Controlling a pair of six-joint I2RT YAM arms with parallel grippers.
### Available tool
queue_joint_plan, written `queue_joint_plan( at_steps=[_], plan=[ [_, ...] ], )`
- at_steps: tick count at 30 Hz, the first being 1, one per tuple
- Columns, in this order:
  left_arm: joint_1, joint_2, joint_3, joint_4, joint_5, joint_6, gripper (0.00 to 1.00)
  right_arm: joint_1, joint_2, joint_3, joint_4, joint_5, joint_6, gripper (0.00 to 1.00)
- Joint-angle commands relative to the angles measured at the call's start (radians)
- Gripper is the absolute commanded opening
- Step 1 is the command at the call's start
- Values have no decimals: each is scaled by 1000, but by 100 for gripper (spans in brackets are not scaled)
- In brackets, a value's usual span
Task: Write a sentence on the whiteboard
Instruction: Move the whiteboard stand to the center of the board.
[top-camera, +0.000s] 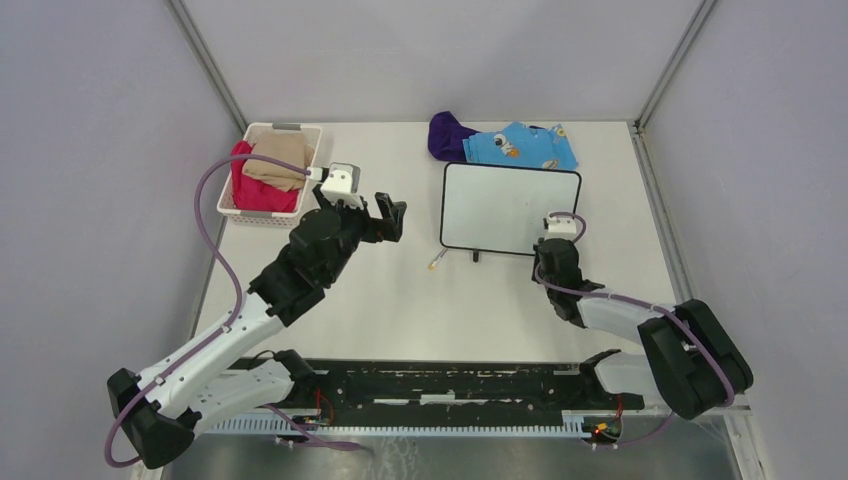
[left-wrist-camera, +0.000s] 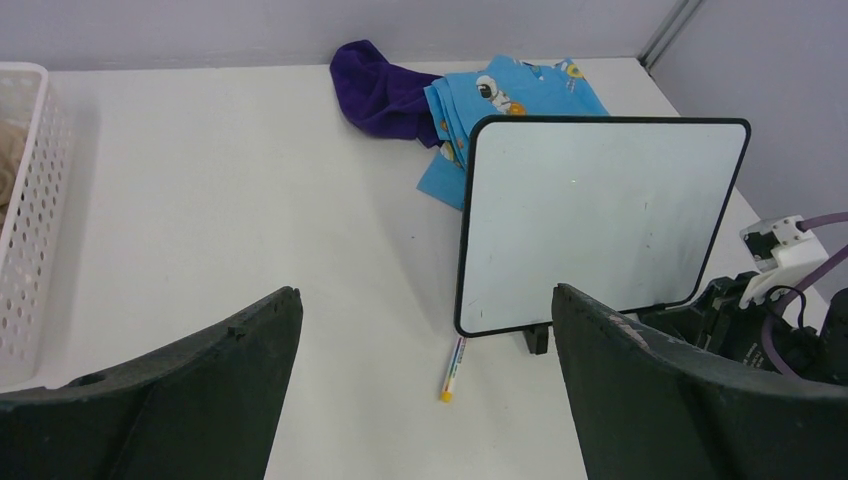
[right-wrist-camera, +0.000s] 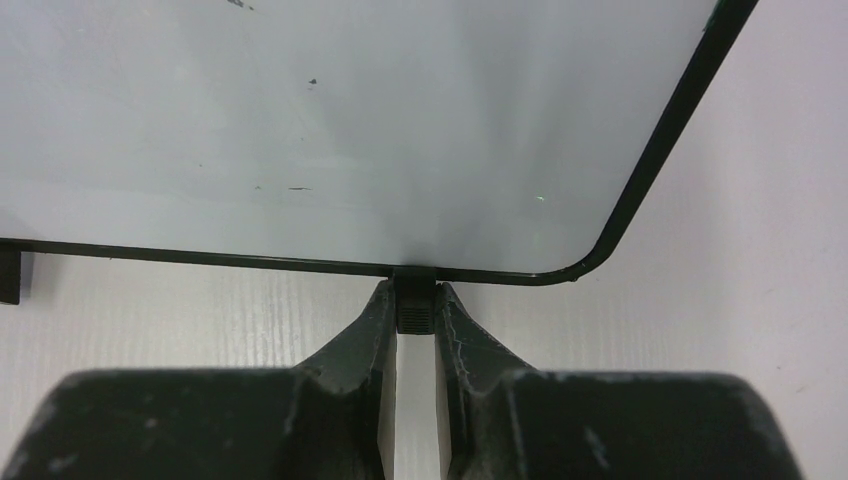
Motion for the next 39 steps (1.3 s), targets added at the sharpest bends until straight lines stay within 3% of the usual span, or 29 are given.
queue_joint_plan(
  at_steps=[1, 8, 20, 30, 39],
  plan=[
    [-6, -3, 25, 21, -6, 11, 100, 46, 34, 51, 56, -42, 32, 0],
    [-6, 0, 26, 21, -8, 12, 100, 92, 4, 17, 38, -28, 18, 0],
    [-8, 12, 26, 19, -11, 12, 100, 122, -249, -172, -81, 3, 72, 0],
    [-8, 22, 25, 17, -22, 14, 99, 124, -210, -178, -95, 29, 195, 0],
    [-9, 26, 25, 16, -33, 19, 99, 133, -256, -145, -189, 114, 159, 0]
  ],
)
